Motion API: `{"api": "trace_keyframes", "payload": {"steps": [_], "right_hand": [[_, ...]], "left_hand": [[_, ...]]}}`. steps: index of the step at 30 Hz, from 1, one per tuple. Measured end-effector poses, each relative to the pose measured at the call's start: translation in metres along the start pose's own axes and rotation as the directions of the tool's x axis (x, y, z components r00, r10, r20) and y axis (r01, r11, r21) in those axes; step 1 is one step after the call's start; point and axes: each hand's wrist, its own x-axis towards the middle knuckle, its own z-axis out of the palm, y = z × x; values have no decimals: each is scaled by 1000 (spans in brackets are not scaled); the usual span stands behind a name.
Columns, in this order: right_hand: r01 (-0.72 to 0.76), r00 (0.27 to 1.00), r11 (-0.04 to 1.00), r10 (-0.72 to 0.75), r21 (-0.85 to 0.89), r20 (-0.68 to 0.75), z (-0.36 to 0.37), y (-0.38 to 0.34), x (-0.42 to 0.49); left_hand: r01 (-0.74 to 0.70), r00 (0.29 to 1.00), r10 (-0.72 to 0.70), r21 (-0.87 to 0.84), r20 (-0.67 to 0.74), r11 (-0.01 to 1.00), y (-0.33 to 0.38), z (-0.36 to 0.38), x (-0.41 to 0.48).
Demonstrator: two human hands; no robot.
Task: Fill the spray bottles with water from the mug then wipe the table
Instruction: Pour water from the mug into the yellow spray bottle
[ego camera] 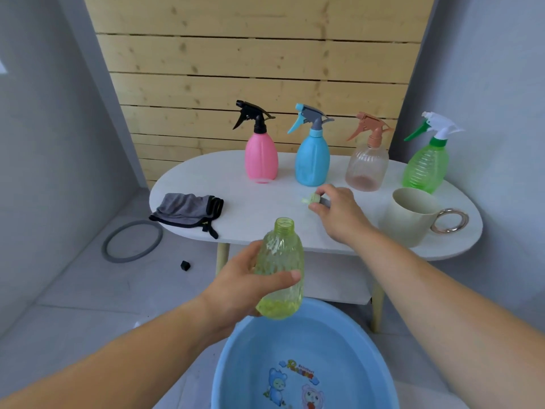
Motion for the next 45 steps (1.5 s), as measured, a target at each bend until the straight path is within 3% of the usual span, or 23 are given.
{"api": "trace_keyframes", "payload": {"steps": [4, 8, 12, 16, 23, 37, 45], "right_hand": [[102, 987, 987, -85, 121, -135, -44, -20, -2], [144, 966, 933, -61, 331, -249, -76, -37, -14], [238, 916, 936, -127, 259, -381, -105, -41, -16], [276, 865, 960, -228, 46, -447, -131, -37, -6], [309, 840, 931, -363, -195, -404, -161, -19, 4], [325, 853, 915, -392, -239, -344, -182, 0, 12], [522, 773, 792, -596, -317, -218, -154, -37, 24]], "left_hand": [[-41, 999, 40, -11, -36, 999, 21, 2, 11], [-73, 994, 72, -7, -84, 997, 44, 1, 26], [-128, 984, 124, -26, -128, 991, 63, 4, 47], [-171, 968, 161, -40, -194, 984, 66, 5, 76], [-225, 949, 201, -74, -242, 972, 62, 6, 116], [-243, 940, 227, -33, -255, 969, 54, 13, 147], [-285, 928, 291, 62, -232, 957, 50, 15, 143]]}}
